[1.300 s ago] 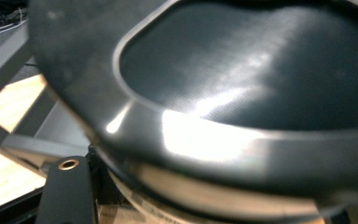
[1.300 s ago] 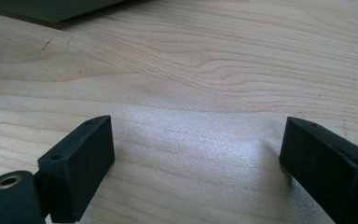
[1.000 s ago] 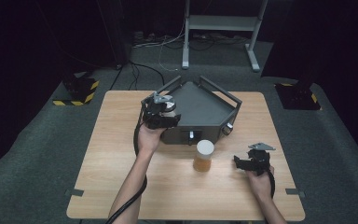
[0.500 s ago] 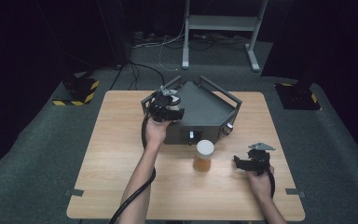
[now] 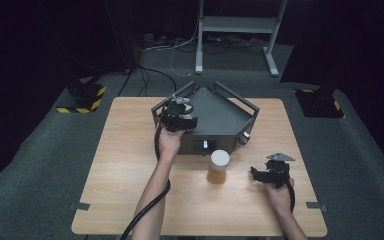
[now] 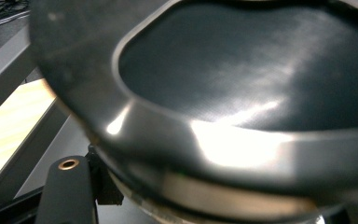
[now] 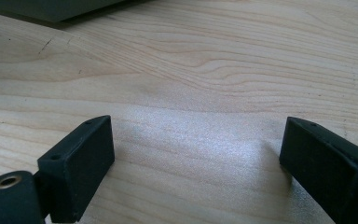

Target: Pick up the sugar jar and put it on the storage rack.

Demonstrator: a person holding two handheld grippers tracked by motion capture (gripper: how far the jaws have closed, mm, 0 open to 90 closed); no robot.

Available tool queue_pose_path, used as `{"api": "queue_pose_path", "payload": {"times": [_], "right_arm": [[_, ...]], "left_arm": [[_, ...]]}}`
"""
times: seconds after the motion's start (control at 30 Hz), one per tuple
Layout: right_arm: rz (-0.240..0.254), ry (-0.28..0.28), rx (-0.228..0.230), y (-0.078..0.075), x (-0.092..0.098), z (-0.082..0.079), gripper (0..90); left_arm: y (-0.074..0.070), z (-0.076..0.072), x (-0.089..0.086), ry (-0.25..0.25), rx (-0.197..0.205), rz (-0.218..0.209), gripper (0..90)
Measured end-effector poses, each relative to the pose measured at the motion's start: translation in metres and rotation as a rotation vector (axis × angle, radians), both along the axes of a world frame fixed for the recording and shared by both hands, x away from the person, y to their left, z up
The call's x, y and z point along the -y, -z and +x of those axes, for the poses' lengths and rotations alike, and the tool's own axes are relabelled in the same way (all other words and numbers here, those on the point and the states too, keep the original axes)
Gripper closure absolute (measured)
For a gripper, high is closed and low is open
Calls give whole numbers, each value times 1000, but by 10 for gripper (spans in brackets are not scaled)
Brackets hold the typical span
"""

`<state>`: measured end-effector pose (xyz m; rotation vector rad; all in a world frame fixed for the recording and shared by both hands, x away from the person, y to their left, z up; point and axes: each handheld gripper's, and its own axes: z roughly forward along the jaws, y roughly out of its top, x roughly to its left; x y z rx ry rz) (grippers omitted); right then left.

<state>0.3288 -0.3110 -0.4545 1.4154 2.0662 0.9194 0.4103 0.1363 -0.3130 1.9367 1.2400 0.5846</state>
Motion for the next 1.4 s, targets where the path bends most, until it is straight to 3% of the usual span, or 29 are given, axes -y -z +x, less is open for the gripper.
{"api": "queue_pose_path", "payload": {"times": [1.17,1.23,1.33,1.37,1.4], "right_arm": [[-3,1,1,0,-1,0,96],[-3,1,0,0,-1,0,96],[-3,1,0,0,-1,0,96],[-3,1,0,0,-1,0,95],[-3,1,0,0,-1,0,95]], "left_arm": [[9,-4,3,-9,5,37,306],[9,-6,5,-14,12,49,256],[11,-9,2,-18,18,35,191],[19,-13,0,-41,47,-11,152],[14,-15,-4,-23,34,19,134]]}}
